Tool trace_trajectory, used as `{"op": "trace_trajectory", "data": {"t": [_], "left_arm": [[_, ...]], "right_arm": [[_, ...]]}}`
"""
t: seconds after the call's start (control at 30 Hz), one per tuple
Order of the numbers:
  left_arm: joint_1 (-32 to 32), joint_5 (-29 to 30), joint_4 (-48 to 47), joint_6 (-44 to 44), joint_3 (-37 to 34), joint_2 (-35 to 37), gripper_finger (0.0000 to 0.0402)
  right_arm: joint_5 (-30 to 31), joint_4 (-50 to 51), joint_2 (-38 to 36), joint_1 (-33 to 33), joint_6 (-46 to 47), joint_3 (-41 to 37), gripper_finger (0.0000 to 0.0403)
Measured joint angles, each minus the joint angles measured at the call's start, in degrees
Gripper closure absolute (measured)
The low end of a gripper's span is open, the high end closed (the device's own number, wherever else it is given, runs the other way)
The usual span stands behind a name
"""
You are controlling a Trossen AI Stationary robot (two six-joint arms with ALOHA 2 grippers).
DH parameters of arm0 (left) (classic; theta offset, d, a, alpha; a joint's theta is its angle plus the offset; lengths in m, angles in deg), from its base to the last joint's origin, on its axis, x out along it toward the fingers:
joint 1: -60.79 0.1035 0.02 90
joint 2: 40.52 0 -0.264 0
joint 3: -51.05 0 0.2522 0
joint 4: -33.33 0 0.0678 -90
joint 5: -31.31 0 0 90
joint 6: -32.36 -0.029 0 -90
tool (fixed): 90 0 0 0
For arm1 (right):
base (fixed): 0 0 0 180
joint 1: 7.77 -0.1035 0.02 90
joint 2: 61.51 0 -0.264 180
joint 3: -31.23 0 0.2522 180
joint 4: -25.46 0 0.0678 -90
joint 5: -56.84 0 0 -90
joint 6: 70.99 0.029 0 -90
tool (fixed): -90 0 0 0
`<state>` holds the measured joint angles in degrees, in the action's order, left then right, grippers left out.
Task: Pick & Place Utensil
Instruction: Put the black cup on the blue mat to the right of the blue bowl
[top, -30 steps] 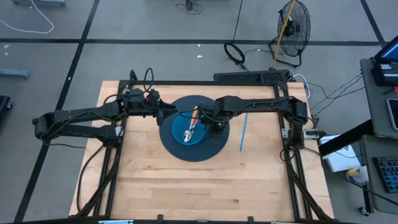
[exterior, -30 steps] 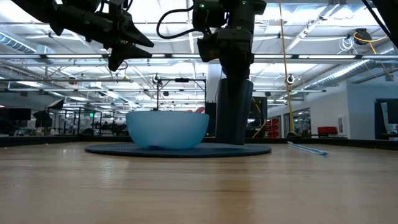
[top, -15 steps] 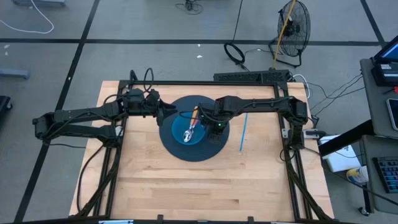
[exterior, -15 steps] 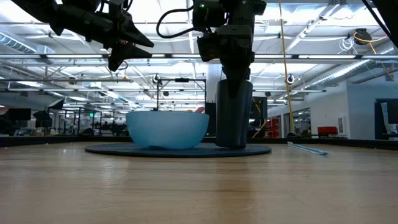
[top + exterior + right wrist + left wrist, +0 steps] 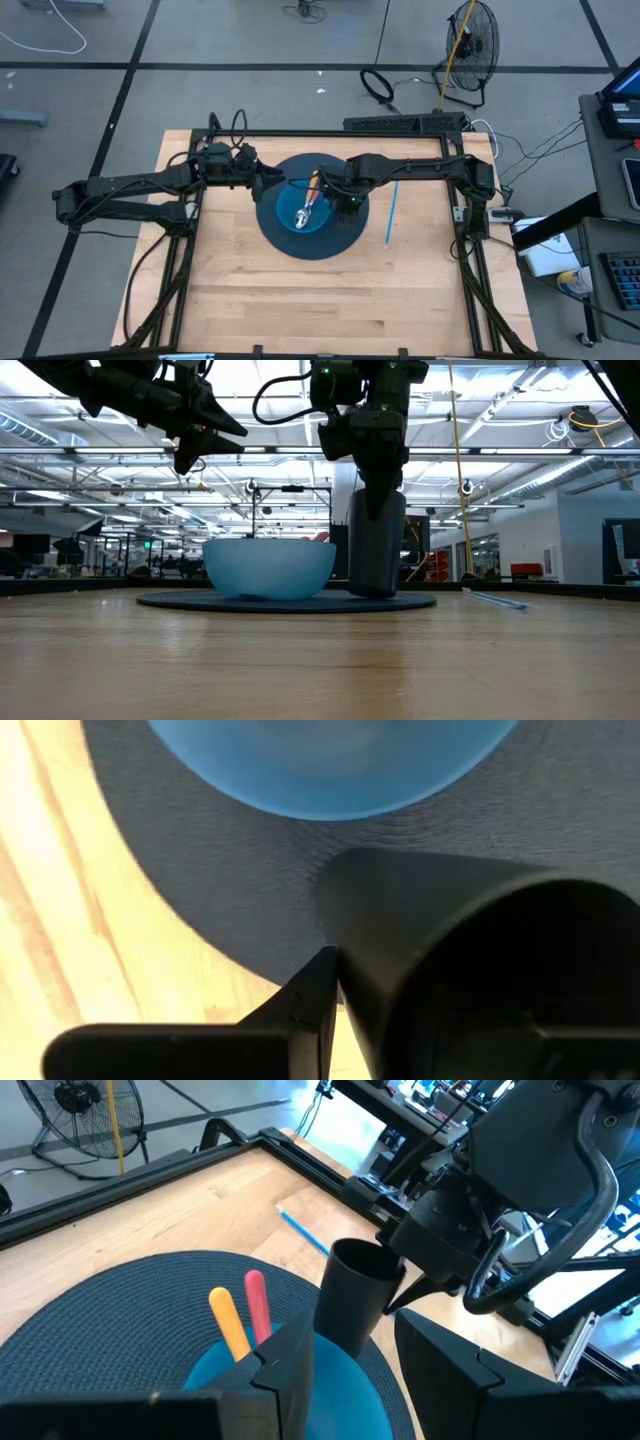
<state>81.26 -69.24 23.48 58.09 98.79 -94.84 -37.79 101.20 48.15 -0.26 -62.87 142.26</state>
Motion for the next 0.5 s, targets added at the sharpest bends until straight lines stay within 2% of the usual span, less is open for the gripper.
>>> {"op": "trace_trajectory", "data": {"t": [0.5], "left_arm": [[-0.02,0.02,-2.1,-0.02,0.0,0.0,0.0254]], "right_arm": [[-0.08,-1.64,0.0,0.0,-0.46,0.0,0.0357]]}}
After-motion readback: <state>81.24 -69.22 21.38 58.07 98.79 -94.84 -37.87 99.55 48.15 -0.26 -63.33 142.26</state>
